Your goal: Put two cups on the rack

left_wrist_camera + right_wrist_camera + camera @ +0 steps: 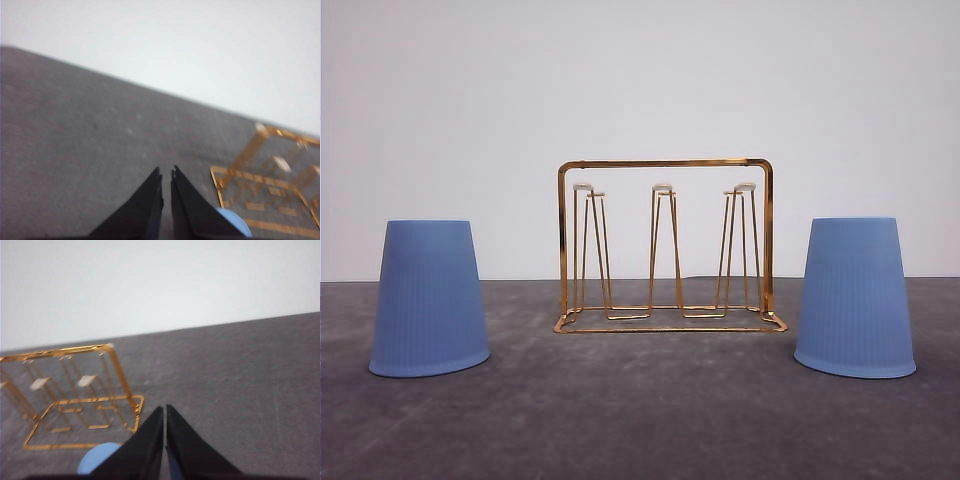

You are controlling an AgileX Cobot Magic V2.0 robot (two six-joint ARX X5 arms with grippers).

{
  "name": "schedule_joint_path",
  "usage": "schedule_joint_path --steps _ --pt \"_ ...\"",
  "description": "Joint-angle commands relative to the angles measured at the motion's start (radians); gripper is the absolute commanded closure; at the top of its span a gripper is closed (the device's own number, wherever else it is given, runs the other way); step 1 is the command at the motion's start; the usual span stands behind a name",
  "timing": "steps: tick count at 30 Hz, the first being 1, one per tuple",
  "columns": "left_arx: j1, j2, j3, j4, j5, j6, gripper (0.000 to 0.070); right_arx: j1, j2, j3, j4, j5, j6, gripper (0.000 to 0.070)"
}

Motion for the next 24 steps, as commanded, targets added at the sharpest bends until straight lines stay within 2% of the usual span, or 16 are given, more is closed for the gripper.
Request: schedule_joint_path --steps 1,5,10,15,20,21,22,24 --pt "0.0 0.101 0.092 -0.054 0.028 0.075 0.0689 0.003 0.082 0.076 -0.037 -0.013 -0.057 0.0694" --pt "-0.011 0.296 0.223 -0.136 0.059 0.133 0.0689 0.015 0.257 0.199 -0.147 -0.018 -0.114 0.0694" --pt "-0.047 0.49 0.289 -0.14 0.059 0.17 0.0688 0.035 0.443 0.261 -0.195 -0.035 -0.144 0.0694" --pt "-0.082 0.588 0.294 -0.135 0.059 0.193 0.0685 0.05 0.533 0.268 -0.193 -0.042 -0.162 0.0694" --pt "-0.103 0.609 0.294 -0.147 0.059 0.203 0.0655 0.053 0.543 0.268 -0.205 -0.099 -0.176 0.0685" --pt "-0.106 0.609 0.294 -0.147 0.059 0.203 0.0633 0.053 0.543 0.268 -0.207 -0.114 -0.178 0.0667" --pt "-0.108 0.609 0.294 -0.148 0.059 0.203 0.0564 0.053 0.543 0.268 -0.211 -0.128 -0.183 0.0594" --pt "-0.11 0.609 0.294 -0.153 0.063 0.203 0.0372 0.053 0.543 0.268 -0.224 -0.14 -0.185 0.0368"
